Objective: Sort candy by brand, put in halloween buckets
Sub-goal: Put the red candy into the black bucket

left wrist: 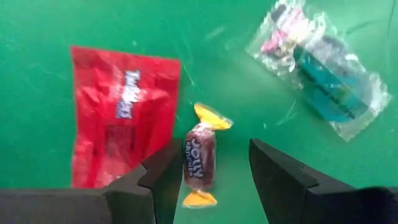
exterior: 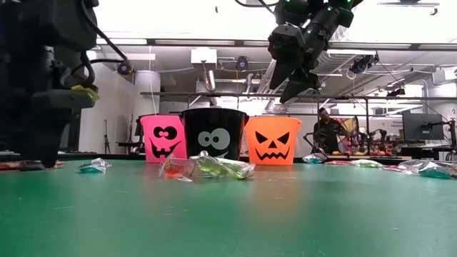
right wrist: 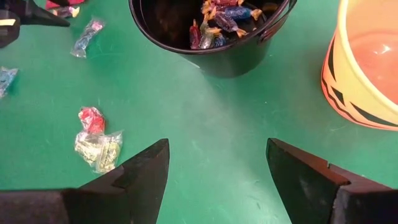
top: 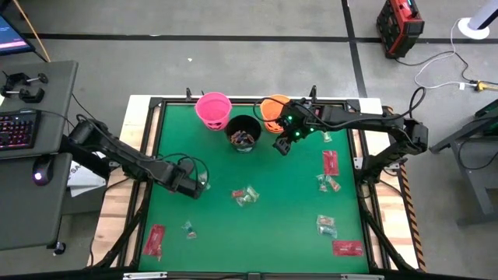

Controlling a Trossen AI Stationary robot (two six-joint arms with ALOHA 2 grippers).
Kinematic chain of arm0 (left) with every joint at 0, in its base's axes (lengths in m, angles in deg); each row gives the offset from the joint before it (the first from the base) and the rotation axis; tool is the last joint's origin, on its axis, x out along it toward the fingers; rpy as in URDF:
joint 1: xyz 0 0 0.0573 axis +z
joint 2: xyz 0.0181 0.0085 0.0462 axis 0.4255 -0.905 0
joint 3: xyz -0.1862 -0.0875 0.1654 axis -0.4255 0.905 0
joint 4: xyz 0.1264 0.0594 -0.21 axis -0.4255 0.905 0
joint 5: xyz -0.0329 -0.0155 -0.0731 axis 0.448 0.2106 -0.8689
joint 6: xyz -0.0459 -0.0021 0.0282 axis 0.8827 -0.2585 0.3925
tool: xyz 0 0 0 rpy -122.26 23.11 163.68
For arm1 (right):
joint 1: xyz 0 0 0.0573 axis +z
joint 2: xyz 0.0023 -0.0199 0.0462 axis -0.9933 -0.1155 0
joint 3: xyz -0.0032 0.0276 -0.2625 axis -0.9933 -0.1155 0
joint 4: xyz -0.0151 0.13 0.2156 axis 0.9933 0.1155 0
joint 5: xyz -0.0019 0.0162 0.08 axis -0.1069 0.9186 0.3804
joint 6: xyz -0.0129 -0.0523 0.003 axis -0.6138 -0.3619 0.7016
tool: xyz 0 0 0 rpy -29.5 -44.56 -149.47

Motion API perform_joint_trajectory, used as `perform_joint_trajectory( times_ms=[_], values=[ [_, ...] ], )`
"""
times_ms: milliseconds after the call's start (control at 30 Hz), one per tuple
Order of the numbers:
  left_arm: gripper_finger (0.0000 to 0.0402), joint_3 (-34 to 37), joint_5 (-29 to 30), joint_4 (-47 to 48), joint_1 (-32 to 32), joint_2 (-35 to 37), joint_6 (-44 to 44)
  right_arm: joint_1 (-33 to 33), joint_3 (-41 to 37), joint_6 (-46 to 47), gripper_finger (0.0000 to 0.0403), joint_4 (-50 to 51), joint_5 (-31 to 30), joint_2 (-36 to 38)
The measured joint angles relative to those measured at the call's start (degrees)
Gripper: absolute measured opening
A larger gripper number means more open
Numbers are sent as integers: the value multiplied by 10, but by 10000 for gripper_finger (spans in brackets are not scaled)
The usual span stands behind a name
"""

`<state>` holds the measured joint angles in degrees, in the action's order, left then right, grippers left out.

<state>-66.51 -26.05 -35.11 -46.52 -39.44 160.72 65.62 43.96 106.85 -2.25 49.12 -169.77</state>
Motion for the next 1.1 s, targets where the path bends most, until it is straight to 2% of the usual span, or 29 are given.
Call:
perform_joint_trajectory(
  times_ms=[333, 767, 833, 967, 1100],
  values=[
    [171, 3, -9, -53, 0, 0, 0, 0, 0, 9, 259, -6, 0, 0],
    [131, 1, -10, -45, -1, -42, -14, 0, 0, 9, 259, -6, -13, 0],
    [111, 1, -13, -44, 0, -43, -22, 0, 0, 9, 259, -6, -15, 0],
    [26, -2, -26, -46, 0, -26, -33, 0, 0, 9, 259, -7, -15, 0],
    [19, -16, -34, -38, 2, 14, -51, 0, 0, 9, 259, -9, -15, 0]
  ],
)
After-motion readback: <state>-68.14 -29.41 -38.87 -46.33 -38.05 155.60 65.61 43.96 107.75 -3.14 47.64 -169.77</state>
